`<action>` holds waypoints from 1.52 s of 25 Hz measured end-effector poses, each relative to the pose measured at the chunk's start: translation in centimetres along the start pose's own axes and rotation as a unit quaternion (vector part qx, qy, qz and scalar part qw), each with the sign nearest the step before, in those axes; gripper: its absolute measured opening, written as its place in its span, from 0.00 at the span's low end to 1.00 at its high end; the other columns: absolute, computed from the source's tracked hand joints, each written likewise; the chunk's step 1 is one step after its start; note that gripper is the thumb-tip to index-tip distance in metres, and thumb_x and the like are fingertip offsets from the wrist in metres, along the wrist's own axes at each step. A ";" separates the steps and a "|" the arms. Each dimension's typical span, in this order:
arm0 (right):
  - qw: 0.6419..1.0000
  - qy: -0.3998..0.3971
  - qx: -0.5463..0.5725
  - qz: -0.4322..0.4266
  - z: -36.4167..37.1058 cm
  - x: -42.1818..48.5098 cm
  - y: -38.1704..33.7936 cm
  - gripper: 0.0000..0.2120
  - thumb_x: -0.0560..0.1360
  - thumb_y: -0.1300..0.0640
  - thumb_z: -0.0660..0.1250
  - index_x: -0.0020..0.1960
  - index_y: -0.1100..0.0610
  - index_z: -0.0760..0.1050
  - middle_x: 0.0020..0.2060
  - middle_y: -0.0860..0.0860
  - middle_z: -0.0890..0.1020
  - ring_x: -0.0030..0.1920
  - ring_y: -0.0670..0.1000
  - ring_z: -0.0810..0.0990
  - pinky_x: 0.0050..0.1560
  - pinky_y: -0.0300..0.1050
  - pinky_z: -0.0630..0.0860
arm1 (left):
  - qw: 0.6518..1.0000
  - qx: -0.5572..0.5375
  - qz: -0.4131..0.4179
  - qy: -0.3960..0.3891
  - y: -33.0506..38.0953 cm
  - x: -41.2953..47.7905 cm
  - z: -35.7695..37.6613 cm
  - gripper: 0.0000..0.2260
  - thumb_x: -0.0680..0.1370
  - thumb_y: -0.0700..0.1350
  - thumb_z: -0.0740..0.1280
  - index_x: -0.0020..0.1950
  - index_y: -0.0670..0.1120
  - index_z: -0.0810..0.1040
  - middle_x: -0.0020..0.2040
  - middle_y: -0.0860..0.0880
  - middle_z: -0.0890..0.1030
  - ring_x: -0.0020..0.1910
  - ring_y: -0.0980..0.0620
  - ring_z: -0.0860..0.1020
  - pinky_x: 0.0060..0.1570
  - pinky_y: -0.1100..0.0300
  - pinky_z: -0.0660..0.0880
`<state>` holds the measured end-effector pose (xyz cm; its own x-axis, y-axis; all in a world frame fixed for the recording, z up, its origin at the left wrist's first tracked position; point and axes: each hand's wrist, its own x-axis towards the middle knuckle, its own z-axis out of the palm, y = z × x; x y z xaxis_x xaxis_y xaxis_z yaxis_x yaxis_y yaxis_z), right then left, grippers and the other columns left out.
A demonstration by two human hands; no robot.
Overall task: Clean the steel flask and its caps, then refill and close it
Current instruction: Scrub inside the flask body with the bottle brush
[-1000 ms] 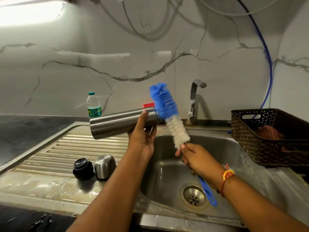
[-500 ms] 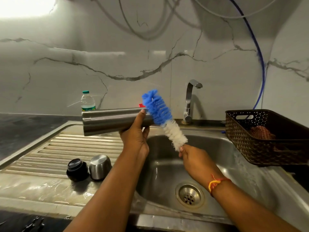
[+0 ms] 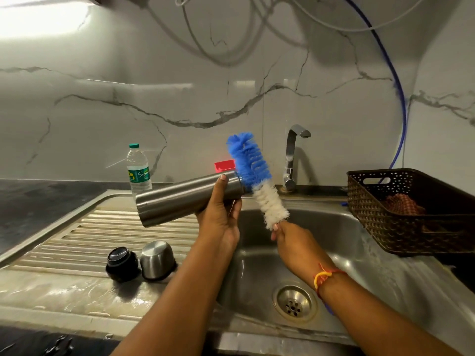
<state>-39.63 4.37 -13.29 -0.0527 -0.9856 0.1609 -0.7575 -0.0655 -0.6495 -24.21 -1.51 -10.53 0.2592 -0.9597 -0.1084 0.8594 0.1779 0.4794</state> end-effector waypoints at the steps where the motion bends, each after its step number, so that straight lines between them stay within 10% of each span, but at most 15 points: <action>1: 1.000 0.002 -0.006 0.005 0.0 0.1 0.0 0.11 0.83 0.53 0.55 0.49 0.51 0.75 0.43 0.50 0.79 0.43 0.50 0.78 0.42 0.43 0.73 | 1.000 -0.004 -0.003 0.000 -0.2 -0.1 0.1 0.33 0.63 0.42 0.82 0.65 0.48 0.74 0.59 0.43 0.84 0.55 0.44 0.85 0.57 0.46 0.82; 9: 0.986 -0.041 0.142 0.078 -2.2 -0.9 0.0 0.14 0.84 0.48 0.52 0.52 0.50 0.76 0.35 0.48 0.76 0.31 0.45 0.71 0.28 0.38 0.65 | 0.998 -0.069 0.012 -0.010 3.1 1.9 -0.4 0.32 0.70 0.43 0.81 0.71 0.42 0.72 0.56 0.41 0.86 0.51 0.43 0.86 0.54 0.48 0.83; 12: 0.917 -0.135 0.350 0.137 -2.5 -2.1 -1.1 0.12 0.84 0.49 0.53 0.56 0.51 0.74 0.30 0.49 0.71 0.25 0.44 0.61 0.22 0.37 0.55 | 0.997 -0.069 -0.016 -0.036 2.8 1.4 -0.3 0.28 0.72 0.43 0.79 0.68 0.42 0.72 0.50 0.41 0.87 0.50 0.43 0.87 0.51 0.49 0.84; 18: 0.809 -0.233 0.513 0.169 -3.5 -2.1 -1.8 0.12 0.84 0.55 0.55 0.58 0.62 0.72 0.30 0.51 0.69 0.25 0.42 0.57 0.20 0.32 0.52 | 0.996 -0.038 -0.001 -0.079 1.8 1.2 -0.4 0.33 0.68 0.40 0.79 0.71 0.46 0.73 0.63 0.41 0.83 0.59 0.43 0.84 0.57 0.49 0.82; 30: 0.567 -0.340 0.720 0.212 -5.3 -1.1 -1.1 0.13 0.73 0.63 0.64 0.57 0.63 0.74 0.28 0.49 0.67 0.18 0.43 0.64 0.15 0.31 0.58 | 0.979 0.138 0.069 -0.133 -0.3 -0.2 -0.2 0.25 0.66 0.40 0.76 0.62 0.50 0.77 0.55 0.50 0.87 0.55 0.54 0.84 0.51 0.62 0.81; 38: 0.521 -0.379 0.737 0.204 -5.8 -0.5 0.2 0.16 0.70 0.69 0.72 0.57 0.65 0.76 0.29 0.49 0.68 0.23 0.41 0.60 0.17 0.32 0.60 | 0.970 0.162 0.096 -0.152 0.5 -0.9 0.1 0.21 0.68 0.39 0.75 0.59 0.51 0.77 0.48 0.55 0.88 0.51 0.58 0.85 0.50 0.64 0.80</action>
<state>-43.56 5.77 -9.20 0.6818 -0.7062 -0.1908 0.5683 0.6756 -0.4697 -24.09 -0.60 -10.13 0.2167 -0.9440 0.2488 0.6119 0.3300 0.7188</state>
